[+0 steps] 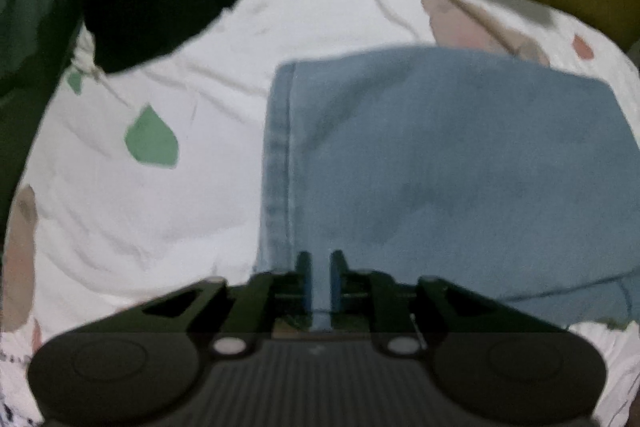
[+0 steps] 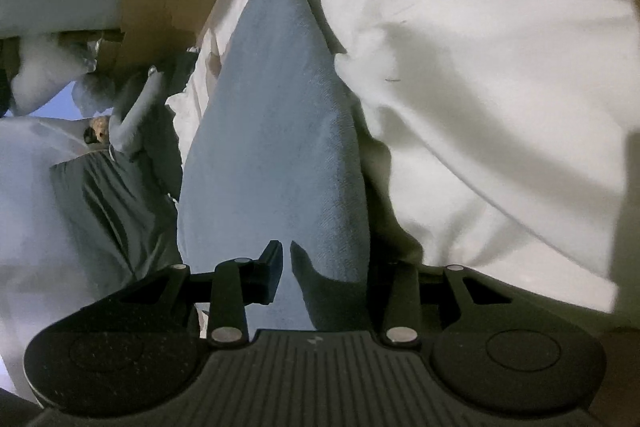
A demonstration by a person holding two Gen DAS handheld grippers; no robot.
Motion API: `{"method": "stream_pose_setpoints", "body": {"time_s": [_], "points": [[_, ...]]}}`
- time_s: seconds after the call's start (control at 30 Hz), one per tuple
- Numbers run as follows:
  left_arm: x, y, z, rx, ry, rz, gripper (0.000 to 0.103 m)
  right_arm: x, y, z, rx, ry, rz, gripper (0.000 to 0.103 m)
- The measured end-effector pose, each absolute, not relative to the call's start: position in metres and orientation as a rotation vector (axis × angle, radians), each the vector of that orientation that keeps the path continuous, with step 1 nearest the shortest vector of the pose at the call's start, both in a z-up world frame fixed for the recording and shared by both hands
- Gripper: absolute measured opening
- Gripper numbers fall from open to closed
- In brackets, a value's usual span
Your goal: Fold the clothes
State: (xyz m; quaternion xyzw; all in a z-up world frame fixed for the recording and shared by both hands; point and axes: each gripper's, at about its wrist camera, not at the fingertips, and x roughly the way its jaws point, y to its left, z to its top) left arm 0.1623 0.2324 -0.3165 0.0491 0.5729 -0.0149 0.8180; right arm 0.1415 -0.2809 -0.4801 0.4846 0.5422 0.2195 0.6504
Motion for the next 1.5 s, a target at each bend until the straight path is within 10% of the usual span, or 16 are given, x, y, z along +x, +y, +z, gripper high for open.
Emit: {"method": "stream_pose_setpoints", "body": {"time_s": [0.5, 0.63, 1.5], "points": [[0.174, 0.229, -0.281, 0.19, 1.187, 0.002, 0.019, 0.158, -0.278, -0.483, 1.153, 1.218, 0.542, 0.023], [0.176, 0.221, -0.279, 0.205, 1.182, -0.01, 0.02, 0.161, -0.273, -0.479, 1.103, 1.219, 0.521, 0.006], [0.194, 0.15, -0.297, 0.134, 1.159, -0.194, 0.023, 0.131, -0.335, -0.35, 1.076, 1.023, 0.457, 0.005]]}}
